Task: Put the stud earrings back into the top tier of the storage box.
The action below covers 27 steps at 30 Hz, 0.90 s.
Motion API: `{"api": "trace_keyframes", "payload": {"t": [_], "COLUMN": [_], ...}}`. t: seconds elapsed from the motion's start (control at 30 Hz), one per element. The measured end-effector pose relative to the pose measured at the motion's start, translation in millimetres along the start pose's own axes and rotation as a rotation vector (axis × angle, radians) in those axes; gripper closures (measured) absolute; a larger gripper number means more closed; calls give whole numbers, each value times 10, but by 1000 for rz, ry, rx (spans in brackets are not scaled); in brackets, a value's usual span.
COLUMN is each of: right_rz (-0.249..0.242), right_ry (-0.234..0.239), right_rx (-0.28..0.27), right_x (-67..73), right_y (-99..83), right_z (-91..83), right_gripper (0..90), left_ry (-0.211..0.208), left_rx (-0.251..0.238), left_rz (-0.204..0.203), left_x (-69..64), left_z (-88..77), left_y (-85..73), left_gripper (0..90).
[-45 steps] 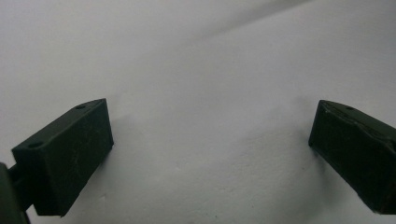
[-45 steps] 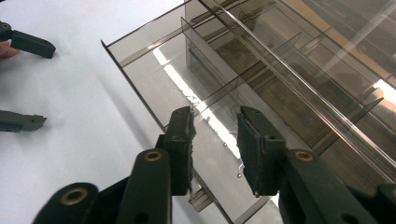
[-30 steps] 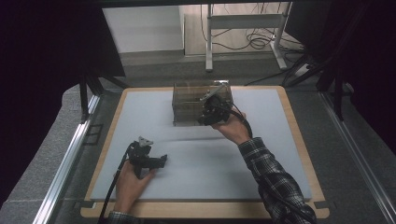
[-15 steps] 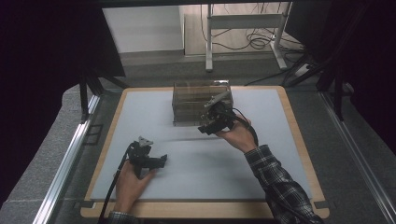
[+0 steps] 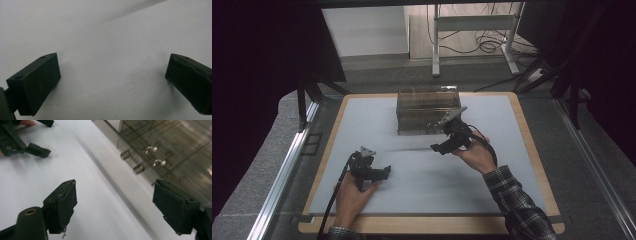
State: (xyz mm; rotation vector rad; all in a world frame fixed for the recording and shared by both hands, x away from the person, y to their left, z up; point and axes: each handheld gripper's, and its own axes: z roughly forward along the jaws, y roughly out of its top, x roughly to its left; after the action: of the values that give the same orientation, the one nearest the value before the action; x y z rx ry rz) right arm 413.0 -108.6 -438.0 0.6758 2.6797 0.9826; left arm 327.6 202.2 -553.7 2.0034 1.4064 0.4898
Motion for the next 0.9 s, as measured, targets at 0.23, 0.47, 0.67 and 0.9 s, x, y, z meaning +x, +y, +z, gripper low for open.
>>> {"api": "trace_keyframes", "payload": {"t": [0.23,0.47,0.67,0.9], "right_rz": [-2,-9,18,33], "right_ry": [-3,-7,1,27], "right_rx": [7,37,37,4], "right_x": [71,160,208,247], "right_y": [-199,-421,-626,-851], "right_z": [-8,35,58,73], "right_gripper": [121,86,63,44], "left_ry": [0,1,0,0], "left_rx": [2,-2,-1,2], "left_rz": [0,0,-2,2], "left_x": [0,-1,-2,0], "left_z": [-1,1,1,-1], "left_y": [1,1,0,1], "left_gripper": [0,0,0,0]}}
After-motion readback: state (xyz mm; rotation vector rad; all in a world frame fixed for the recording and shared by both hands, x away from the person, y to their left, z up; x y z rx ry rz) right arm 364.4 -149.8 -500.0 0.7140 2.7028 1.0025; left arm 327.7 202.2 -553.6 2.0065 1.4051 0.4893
